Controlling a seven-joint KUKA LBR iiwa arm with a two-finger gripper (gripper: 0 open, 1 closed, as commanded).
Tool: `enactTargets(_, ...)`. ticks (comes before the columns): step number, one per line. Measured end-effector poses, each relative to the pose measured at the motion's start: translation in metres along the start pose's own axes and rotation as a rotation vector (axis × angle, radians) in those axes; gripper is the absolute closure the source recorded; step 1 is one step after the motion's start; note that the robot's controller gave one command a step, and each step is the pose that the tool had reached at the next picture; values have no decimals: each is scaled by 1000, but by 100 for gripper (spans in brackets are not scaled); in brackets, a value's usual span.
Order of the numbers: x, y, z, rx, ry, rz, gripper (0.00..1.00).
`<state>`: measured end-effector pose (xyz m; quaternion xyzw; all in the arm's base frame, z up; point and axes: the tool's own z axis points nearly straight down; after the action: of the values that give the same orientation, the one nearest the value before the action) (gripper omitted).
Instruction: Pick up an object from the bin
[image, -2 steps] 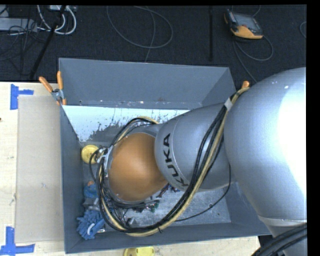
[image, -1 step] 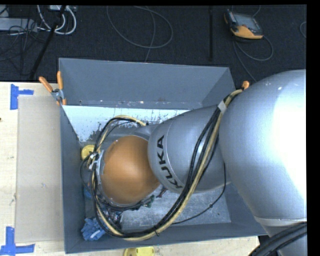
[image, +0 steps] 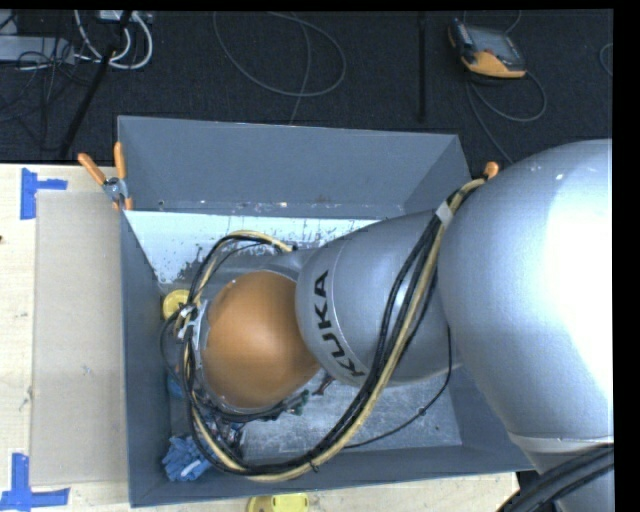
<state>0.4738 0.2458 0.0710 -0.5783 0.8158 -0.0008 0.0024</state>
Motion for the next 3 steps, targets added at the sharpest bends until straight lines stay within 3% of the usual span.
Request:
enactTargets(1,1,1,-4,-4,3,0,100)
enactTargets(3,1,4,-49,-10,6,-1,100)
